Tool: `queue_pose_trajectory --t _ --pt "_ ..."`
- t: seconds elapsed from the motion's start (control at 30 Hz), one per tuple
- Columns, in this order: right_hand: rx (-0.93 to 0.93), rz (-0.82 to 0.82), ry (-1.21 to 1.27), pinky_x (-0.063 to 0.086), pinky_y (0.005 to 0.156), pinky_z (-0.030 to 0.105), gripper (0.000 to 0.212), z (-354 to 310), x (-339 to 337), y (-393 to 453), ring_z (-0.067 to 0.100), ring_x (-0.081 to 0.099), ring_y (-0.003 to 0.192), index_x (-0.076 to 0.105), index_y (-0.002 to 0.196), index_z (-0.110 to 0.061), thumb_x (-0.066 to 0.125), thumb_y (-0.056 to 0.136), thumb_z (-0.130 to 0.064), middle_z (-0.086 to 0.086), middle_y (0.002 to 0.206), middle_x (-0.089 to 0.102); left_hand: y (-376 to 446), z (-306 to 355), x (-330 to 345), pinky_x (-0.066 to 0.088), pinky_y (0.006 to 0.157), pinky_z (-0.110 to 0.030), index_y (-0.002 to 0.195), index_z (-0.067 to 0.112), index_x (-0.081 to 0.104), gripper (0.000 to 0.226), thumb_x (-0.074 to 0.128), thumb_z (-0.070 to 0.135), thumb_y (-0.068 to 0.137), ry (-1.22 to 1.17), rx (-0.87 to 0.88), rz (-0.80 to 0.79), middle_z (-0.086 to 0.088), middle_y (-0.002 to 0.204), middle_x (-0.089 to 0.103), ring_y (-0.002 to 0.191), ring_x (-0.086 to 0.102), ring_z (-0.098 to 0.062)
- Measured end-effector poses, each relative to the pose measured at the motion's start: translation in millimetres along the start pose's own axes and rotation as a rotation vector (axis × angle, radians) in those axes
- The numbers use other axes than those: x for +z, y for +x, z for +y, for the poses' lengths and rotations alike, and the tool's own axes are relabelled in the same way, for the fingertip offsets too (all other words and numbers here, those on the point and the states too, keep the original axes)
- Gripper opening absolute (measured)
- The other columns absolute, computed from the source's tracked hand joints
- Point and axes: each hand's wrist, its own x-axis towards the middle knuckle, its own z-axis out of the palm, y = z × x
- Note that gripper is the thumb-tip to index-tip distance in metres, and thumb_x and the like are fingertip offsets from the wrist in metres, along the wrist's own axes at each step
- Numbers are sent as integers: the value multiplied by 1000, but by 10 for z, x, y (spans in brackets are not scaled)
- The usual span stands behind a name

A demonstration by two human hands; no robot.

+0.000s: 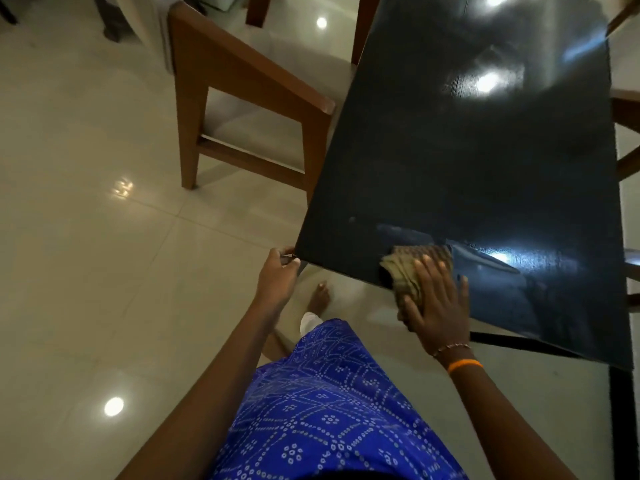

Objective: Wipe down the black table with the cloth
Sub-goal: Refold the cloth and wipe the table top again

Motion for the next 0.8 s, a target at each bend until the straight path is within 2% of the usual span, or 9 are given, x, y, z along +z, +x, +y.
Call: queue_pose_trajectory --t 0.07,0.2,0.3,0.4,0.5,0.6,0.67,0.73,0.8 --pt "62 11 12 8 117 55 68 53 -48 -39 26 15 145 32 144 -15 29 86 -51 9 153 30 21 12 8 41 67 -19 125 16 48 31 44 17 94 -15 -6 4 1 114 54 100 52 -14" --pt "45 20 7 2 119 48 73 -301 -37 110 30 3 146 17 148 -15 22 87 -54 11 158 11 83 22 -11 42 75 -24 119 14 55 27 46 16 94 -19 1 29 -4 114 60 101 57 -17" --pt "-5 -28 -4 -4 118 49 68 -802 20 320 31 -3 146 6 148 -25 15 88 -55 8 159 3 101 12 -31 42 67 -20 113 12 59 23 50 15 91 -12 15 49 -5 108 64 93 58 -15" --pt "-38 -46 27 -14 114 46 62 -1417 107 593 31 -7 146 3 148 -31 21 93 -53 5 160 -1 114 37 -34 43 60 -19 105 9 61 19 50 13 89 -30 2 62 -6 98 65 82 58 -12" --pt "-119 -83 24 -10 115 52 60 -1797 168 810 34 -8 146 4 149 -32 27 96 -48 4 160 -3 98 92 -37 43 45 -12 100 5 62 20 46 8 89 -48 -13 40 -4 85 63 69 55 -8" --pt "-222 -84 -7 -7 117 49 59 -1696 170 872 31 -3 147 8 149 -31 28 96 -45 2 160 1 44 148 -44 43 45 -14 98 8 62 16 48 12 90 -63 -33 24 -2 84 64 69 55 -6" --pt "-264 -50 -31 -5 118 46 58 -1512 154 868 29 -1 147 11 149 -30 26 95 -45 1 160 5 14 156 -41 41 53 -19 103 13 59 16 51 17 91 -79 -52 26 -3 94 63 73 53 -6" --pt "-239 -43 -24 0 119 45 59 -1301 123 860 27 2 148 12 150 -30 19 93 -47 0 160 9 -49 141 -9 43 60 -23 108 15 53 17 50 20 92 -108 -96 24 -5 101 60 76 53 -10" --pt "-178 -46 -5 3 119 45 59 -1046 84 839 25 3 148 13 149 -31 17 92 -47 -2 160 10 -136 77 56 45 68 -27 108 15 47 17 49 23 94 -112 -168 -47 -5 100 57 78 53 -13"
